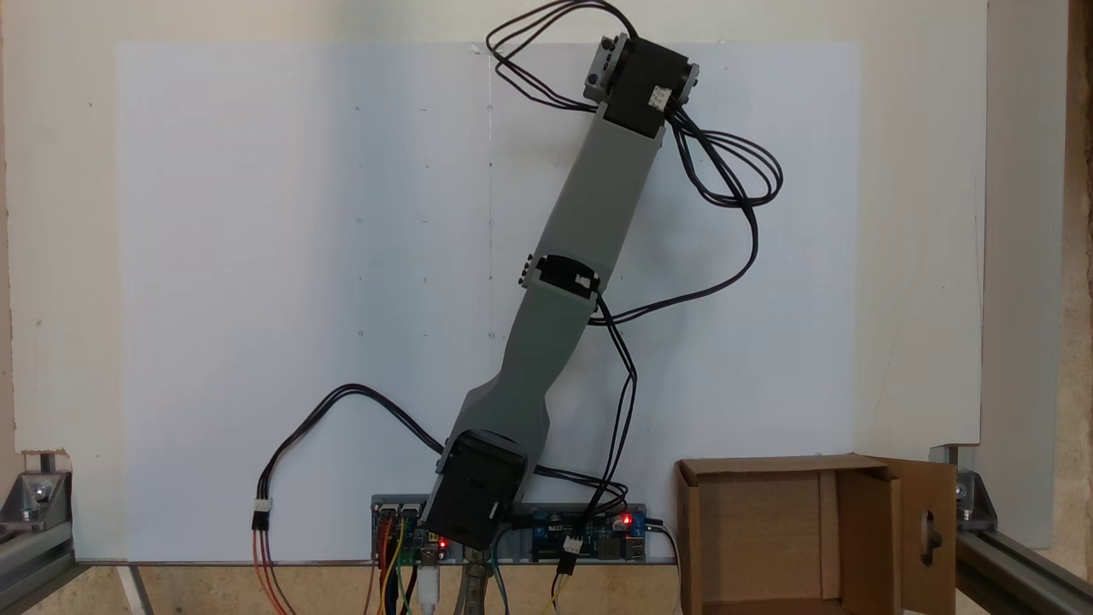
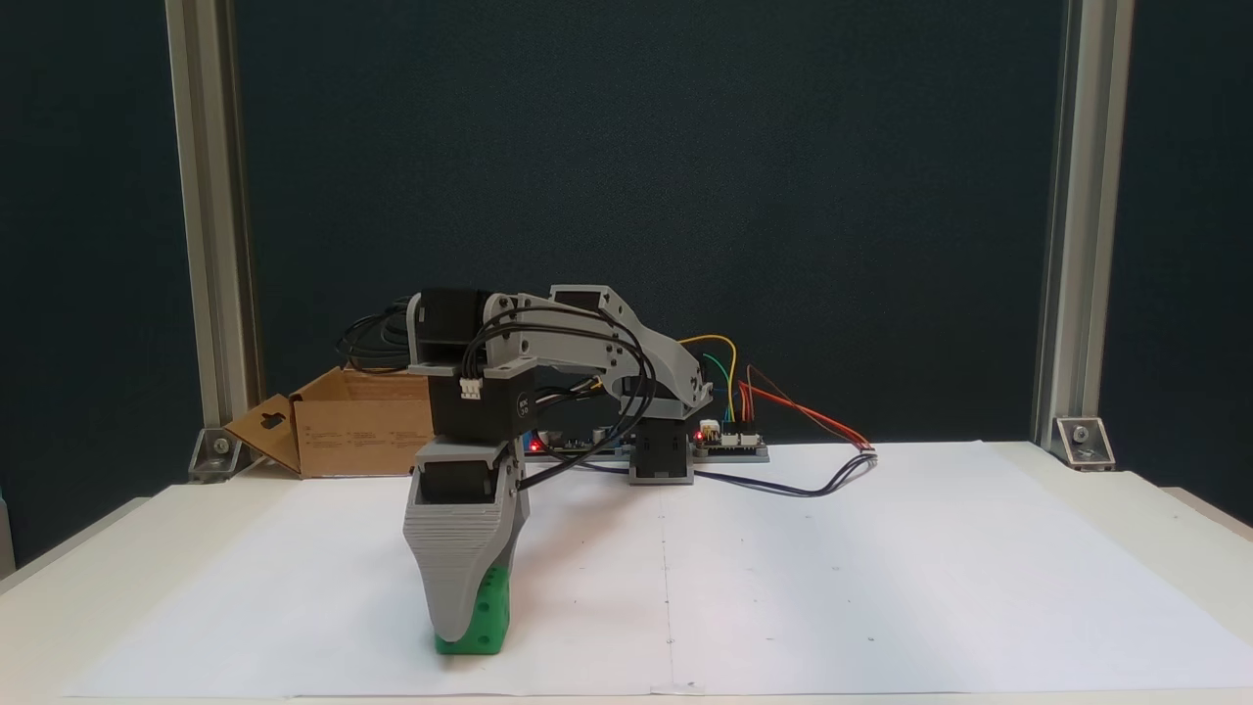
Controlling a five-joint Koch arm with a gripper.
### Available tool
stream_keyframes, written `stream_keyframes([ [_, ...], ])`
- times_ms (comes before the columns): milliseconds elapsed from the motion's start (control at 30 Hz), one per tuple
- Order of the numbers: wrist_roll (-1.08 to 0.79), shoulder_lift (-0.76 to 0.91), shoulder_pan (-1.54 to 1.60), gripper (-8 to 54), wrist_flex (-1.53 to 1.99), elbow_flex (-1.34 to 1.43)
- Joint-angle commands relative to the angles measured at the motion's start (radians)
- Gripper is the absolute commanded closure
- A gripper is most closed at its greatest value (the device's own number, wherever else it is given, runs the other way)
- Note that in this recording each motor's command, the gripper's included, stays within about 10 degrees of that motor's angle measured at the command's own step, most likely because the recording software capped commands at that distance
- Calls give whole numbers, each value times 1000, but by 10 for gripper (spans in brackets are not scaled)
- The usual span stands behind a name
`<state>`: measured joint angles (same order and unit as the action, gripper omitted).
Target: Grasp a green dice and put it in the bin.
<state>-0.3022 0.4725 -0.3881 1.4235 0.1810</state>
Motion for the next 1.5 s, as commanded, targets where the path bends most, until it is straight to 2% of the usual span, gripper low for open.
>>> stream_keyframes([
  [0, -77, 17, 0, 6, 72, -86],
  [1100, -75, -9, -11, 17, -52, -86],
  [1467, -75, -26, -11, 40, -91, -86],
])
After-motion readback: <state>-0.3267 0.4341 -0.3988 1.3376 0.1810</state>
